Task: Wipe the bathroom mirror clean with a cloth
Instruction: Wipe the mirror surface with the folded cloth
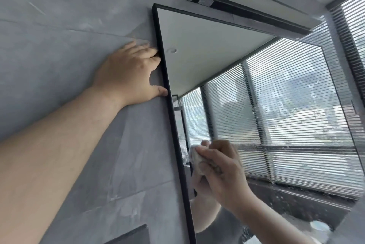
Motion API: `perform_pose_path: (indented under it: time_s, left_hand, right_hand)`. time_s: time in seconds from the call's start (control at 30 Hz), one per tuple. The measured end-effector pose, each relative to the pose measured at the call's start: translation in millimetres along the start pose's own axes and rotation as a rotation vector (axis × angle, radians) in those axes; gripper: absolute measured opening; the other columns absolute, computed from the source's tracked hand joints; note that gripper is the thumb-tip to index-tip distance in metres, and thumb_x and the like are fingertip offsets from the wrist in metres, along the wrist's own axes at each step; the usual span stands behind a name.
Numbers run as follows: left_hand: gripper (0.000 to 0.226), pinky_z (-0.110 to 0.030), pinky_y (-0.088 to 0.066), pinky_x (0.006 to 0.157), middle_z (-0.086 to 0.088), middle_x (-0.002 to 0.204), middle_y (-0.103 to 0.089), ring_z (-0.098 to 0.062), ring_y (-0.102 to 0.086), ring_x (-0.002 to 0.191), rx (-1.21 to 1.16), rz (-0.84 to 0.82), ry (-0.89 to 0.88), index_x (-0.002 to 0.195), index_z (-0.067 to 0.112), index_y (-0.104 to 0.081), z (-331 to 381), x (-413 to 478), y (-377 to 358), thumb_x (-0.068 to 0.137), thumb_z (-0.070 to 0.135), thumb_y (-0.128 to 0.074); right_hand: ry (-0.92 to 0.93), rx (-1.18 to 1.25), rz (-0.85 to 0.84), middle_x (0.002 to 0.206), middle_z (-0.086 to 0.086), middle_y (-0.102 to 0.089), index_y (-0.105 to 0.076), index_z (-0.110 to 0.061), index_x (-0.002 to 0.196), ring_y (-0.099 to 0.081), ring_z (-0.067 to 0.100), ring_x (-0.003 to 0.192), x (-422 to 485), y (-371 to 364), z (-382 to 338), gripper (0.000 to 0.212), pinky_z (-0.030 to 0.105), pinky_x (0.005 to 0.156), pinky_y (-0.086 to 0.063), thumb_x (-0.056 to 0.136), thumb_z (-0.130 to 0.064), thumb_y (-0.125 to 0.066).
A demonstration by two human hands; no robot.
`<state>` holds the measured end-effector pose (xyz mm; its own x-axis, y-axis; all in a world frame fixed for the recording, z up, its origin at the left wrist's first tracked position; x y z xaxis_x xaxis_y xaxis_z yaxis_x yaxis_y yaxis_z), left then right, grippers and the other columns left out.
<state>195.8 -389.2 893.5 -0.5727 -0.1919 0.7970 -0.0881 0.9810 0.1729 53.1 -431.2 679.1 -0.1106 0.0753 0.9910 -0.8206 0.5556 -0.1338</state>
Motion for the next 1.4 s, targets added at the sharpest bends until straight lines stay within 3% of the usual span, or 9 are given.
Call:
perform_pose_path:
  time_s: [0.17, 0.3, 0.43, 0.57, 0.63, 0.93, 1.07, 1.3, 1.4]
  left_hand:
    - [0.090, -0.047, -0.021, 0.120, -0.016, 0.145, -0.051, -0.034, -0.042, 0.139, 0.001, -0.026, -0.030, 0.132, 0.001, -0.058, 18.7, -25.1, -7.1, 0.069, 0.064, -0.075]
    - [0.116, -0.046, -0.014, 0.123, -0.013, 0.154, -0.040, -0.028, -0.031, 0.146, 0.066, -0.145, -0.010, 0.143, 0.004, -0.046, 29.4, -43.6, -19.4, 0.064, 0.088, -0.051]
    - [0.127, -0.043, 0.002, 0.124, -0.008, 0.164, -0.017, -0.022, -0.010, 0.152, 0.094, -0.242, 0.014, 0.155, 0.008, -0.023, 38.4, -58.0, -27.3, 0.061, 0.093, -0.031]
    - [0.139, -0.047, 0.005, 0.123, -0.012, 0.165, -0.006, -0.025, 0.001, 0.153, 0.148, -0.274, -0.002, 0.156, 0.005, -0.009, 45.0, -65.3, -35.5, 0.055, 0.099, -0.025]
    - [0.140, -0.048, 0.004, 0.123, -0.013, 0.165, -0.005, -0.026, 0.002, 0.153, 0.149, -0.266, -0.004, 0.156, 0.004, -0.009, 45.7, -64.9, -36.5, 0.055, 0.099, -0.024]
    - [0.141, -0.046, 0.003, 0.123, -0.012, 0.165, -0.009, -0.024, -0.002, 0.153, 0.148, -0.229, 0.005, 0.156, 0.004, -0.013, 46.0, -65.5, -34.5, 0.052, 0.099, -0.022]
    - [0.141, -0.045, 0.002, 0.123, -0.011, 0.165, -0.012, -0.024, -0.004, 0.153, 0.130, -0.226, 0.017, 0.155, 0.004, -0.015, 46.4, -65.7, -31.2, 0.050, 0.098, -0.020]
    - [0.128, -0.042, 0.004, 0.124, -0.008, 0.165, -0.014, -0.021, -0.006, 0.153, 0.030, -0.201, 0.042, 0.155, 0.008, -0.020, 50.5, -73.5, -29.2, 0.061, 0.092, -0.043]
    - [0.125, -0.041, 0.005, 0.124, -0.007, 0.165, -0.016, -0.020, -0.007, 0.153, 0.008, -0.191, 0.044, 0.155, 0.008, -0.023, 51.1, -74.7, -27.7, 0.063, 0.089, -0.049]
  right_hand:
    - [0.046, -0.011, -0.083, 0.104, -0.014, -0.050, -0.072, -0.030, 0.112, -0.054, 0.015, 0.092, -31.3, -2.9, -1.7, 0.025, 0.044, 0.075, -0.051, 0.089, -0.026, -0.065]
    - [-0.028, -0.078, 0.027, 0.101, -0.004, -0.054, -0.075, -0.023, 0.111, -0.053, 0.016, 0.090, 16.7, -5.4, 13.5, 0.022, 0.045, 0.074, -0.051, 0.090, -0.023, -0.068]
    - [-0.243, -0.083, 0.173, 0.097, -0.003, -0.056, -0.077, -0.019, 0.107, -0.056, 0.018, 0.091, 88.9, 12.9, 50.9, 0.020, 0.041, 0.083, -0.050, 0.092, -0.026, -0.065]
    - [-0.361, -0.005, 0.179, 0.098, 0.000, -0.057, -0.076, -0.018, 0.111, -0.061, 0.019, 0.095, 114.9, 20.4, 74.9, 0.021, 0.015, 0.083, -0.046, 0.091, -0.017, -0.069]
    - [-0.364, -0.008, 0.149, 0.098, 0.002, -0.058, -0.076, -0.016, 0.109, -0.061, 0.017, 0.093, 106.6, 17.9, 69.9, 0.019, 0.012, 0.080, -0.045, 0.092, -0.018, -0.069]
    - [-0.198, 0.012, -0.021, 0.101, -0.011, -0.051, -0.072, -0.030, 0.107, -0.059, 0.018, 0.095, -24.6, 1.6, 14.2, 0.015, 0.042, 0.080, -0.054, 0.093, -0.030, -0.065]
    - [-0.166, 0.022, 0.017, 0.103, -0.010, -0.053, -0.073, -0.028, 0.112, -0.057, 0.010, 0.098, -72.6, 4.3, -0.7, 0.022, 0.040, 0.080, -0.053, 0.091, -0.029, -0.065]
    - [-0.255, -0.017, 0.061, 0.099, -0.016, -0.051, -0.076, -0.021, 0.104, -0.060, 0.019, 0.091, -9.5, 11.2, 32.8, 0.015, 0.034, 0.078, -0.053, 0.094, -0.027, -0.067]
    - [-0.366, -0.084, 0.164, 0.096, -0.004, -0.056, -0.076, -0.013, 0.103, -0.062, 0.019, 0.088, 30.6, 30.0, 68.7, 0.016, 0.029, 0.081, -0.053, 0.094, -0.023, -0.067]
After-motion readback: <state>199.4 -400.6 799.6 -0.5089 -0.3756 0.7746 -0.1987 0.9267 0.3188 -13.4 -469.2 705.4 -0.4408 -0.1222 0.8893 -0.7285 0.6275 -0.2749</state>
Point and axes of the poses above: each hand's wrist, its own x-axis towards the middle knuckle, its own y-axis out of the back of the hand, z = x × y, the point moved 10 cm from there along x, towards the middle knuckle
